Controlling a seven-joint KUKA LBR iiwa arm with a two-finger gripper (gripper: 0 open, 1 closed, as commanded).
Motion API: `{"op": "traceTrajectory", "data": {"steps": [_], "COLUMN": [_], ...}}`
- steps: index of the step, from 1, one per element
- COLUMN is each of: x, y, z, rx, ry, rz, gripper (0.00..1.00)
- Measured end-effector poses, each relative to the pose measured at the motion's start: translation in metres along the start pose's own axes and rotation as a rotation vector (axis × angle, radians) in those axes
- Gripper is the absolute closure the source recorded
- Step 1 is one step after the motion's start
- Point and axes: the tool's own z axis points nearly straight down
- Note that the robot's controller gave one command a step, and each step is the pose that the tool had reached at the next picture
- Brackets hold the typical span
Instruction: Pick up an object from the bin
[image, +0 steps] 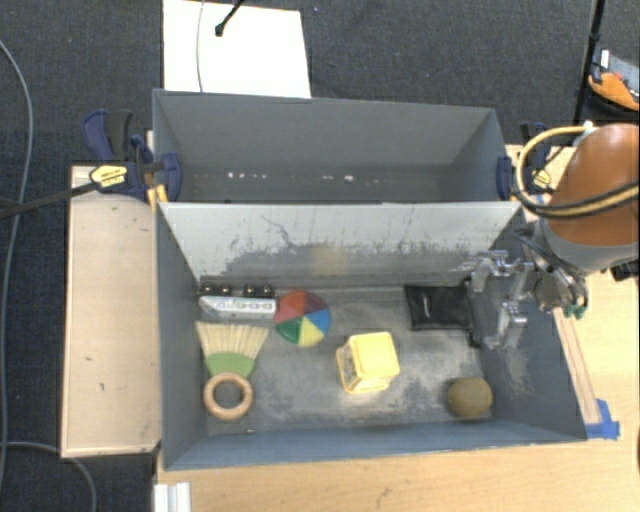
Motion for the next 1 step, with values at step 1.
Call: {"op": "traceTrajectory", "data": {"steps": [1], "x": [-0.0017], "y": [0.0005], "z": [-0.0049], "rx": [0.002], "ry": [-0.008], "rz": [-0.003], "gripper": [0.00]}}
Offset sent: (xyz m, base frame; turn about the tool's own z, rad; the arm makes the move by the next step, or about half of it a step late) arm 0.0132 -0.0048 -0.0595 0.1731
